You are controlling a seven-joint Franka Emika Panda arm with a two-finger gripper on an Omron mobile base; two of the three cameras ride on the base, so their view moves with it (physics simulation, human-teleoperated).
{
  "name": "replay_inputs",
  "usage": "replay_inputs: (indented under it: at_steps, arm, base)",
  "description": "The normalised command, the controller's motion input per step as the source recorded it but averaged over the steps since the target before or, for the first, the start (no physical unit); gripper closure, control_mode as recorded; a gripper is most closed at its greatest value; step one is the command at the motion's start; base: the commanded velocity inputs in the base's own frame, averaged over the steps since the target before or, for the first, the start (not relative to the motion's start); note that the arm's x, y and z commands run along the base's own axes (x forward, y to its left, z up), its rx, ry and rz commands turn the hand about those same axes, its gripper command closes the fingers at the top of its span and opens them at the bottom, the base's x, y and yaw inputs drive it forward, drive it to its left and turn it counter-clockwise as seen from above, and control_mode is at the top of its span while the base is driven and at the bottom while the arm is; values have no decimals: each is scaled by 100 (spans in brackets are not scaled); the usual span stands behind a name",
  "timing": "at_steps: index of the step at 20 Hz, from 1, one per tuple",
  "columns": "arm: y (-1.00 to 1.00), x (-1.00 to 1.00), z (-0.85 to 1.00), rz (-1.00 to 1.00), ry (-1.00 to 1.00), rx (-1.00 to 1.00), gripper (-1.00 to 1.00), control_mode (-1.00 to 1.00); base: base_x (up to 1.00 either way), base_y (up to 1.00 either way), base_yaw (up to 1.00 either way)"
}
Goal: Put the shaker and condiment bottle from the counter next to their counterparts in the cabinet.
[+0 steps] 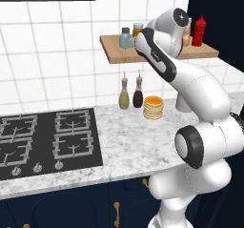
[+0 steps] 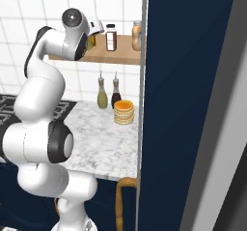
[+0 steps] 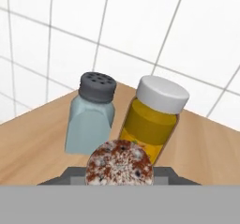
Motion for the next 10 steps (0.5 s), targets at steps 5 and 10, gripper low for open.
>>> replay_inputs:
  at_steps: [5, 10]
  arm:
    - [0, 5, -8, 0, 0, 0, 100, -100]
    - [0, 0, -12, 0, 0, 0, -100, -100]
  base:
    - [0, 0, 0]
    - [0, 0, 0]
